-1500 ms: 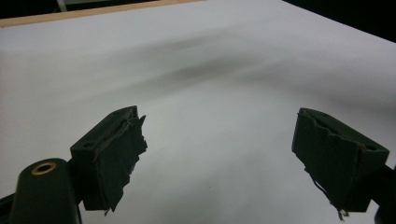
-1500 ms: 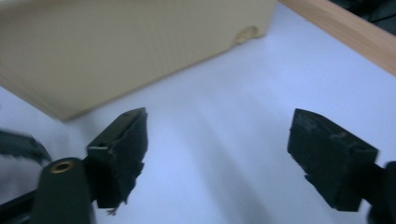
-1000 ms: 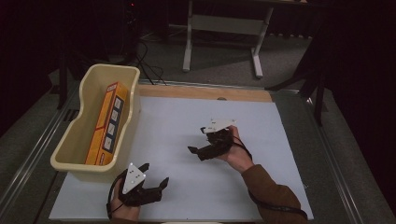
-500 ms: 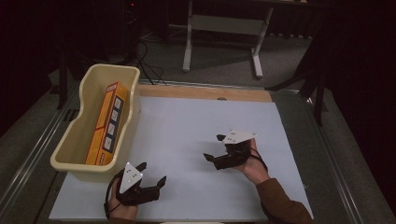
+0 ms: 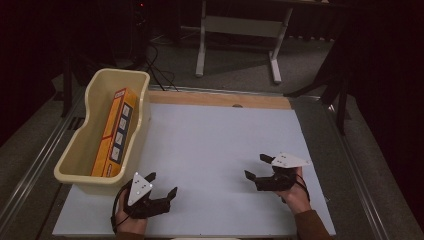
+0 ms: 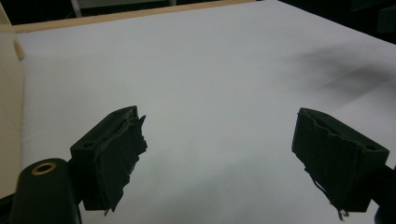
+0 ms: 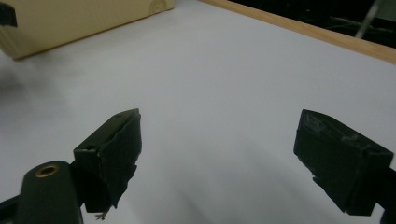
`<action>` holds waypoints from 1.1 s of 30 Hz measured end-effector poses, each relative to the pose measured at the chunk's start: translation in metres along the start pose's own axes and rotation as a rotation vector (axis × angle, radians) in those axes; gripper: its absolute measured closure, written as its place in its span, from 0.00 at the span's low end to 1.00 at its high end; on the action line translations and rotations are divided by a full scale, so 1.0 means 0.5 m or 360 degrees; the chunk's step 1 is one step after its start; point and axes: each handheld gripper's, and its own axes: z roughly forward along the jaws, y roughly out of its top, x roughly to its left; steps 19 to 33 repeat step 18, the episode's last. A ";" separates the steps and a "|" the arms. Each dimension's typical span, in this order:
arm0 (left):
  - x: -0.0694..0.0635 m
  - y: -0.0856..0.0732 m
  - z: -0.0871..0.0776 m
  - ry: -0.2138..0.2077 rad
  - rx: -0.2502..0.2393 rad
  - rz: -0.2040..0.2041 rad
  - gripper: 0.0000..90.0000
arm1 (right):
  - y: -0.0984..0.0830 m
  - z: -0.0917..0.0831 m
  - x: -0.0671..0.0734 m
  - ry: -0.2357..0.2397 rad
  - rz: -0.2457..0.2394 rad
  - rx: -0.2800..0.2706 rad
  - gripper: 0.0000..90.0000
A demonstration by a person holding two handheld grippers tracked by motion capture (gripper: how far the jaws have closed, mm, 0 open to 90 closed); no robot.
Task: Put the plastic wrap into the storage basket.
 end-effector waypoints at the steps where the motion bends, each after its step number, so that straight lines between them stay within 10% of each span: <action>1: 0.001 0.000 0.000 -0.0001 -0.0003 -0.0004 0.18 | -0.005 -0.006 0.000 -0.0010 0.0007 -0.0002 0.16; 33: -0.001 -0.001 0.008 -0.0010 0.0015 -0.0002 0.18 | -0.043 -0.058 -0.006 -0.0018 -0.0021 0.0006 0.17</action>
